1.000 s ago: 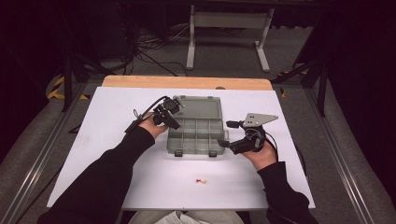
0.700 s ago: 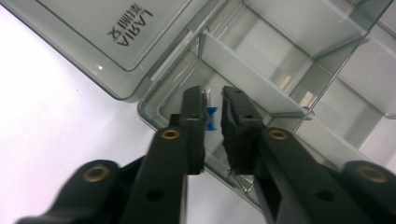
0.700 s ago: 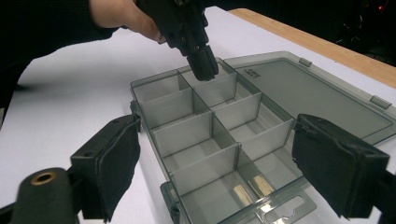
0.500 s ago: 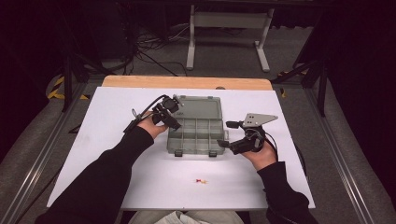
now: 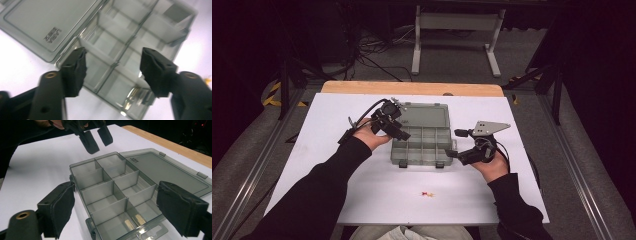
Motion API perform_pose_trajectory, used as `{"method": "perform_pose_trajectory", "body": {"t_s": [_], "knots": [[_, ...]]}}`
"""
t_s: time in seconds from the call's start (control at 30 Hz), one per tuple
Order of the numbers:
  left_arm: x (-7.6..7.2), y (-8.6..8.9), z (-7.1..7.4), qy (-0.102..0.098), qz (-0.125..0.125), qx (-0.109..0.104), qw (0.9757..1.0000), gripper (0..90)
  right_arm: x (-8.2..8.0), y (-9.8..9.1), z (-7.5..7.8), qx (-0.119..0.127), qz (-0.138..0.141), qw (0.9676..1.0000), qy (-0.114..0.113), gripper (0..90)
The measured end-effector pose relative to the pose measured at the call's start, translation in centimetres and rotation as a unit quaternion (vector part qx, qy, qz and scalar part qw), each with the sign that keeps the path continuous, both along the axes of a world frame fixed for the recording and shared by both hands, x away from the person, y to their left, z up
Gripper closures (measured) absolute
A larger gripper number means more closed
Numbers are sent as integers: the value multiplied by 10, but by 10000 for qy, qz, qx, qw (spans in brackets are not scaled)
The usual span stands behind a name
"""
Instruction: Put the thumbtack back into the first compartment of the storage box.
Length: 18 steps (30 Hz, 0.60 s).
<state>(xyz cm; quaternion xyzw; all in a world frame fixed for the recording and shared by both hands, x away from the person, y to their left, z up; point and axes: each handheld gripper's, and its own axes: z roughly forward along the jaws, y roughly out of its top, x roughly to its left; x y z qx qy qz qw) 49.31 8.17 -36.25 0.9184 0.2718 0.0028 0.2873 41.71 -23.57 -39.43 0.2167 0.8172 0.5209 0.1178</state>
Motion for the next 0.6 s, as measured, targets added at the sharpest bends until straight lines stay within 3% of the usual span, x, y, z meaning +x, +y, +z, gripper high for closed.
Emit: {"method": "perform_pose_trajectory", "body": {"t_s": [0.13, 0.23, 0.43, 0.53, 0.6], "knots": [[-6, 2, 6, 40, -94, -184, 9998, 320, 0, 0, 0, 9, 4, 10000, -3, 152], [-15, 2, 10, -14, -311, -300, 9991, 273, 0, -1, 0, 18, -1, 10000, -8, 151], [-29, -5, 14, -88, -548, -204, 9983, 215, 0, -1, 1, 19, -5, 10000, -6, 148], [-36, -8, 15, -208, -671, -127, 9974, 227, 0, 0, 0, 19, -5, 10000, 0, 148], [-38, -9, 15, -164, -706, -139, 9973, 227, 0, -1, 0, 23, -7, 10000, 0, 147]]}}
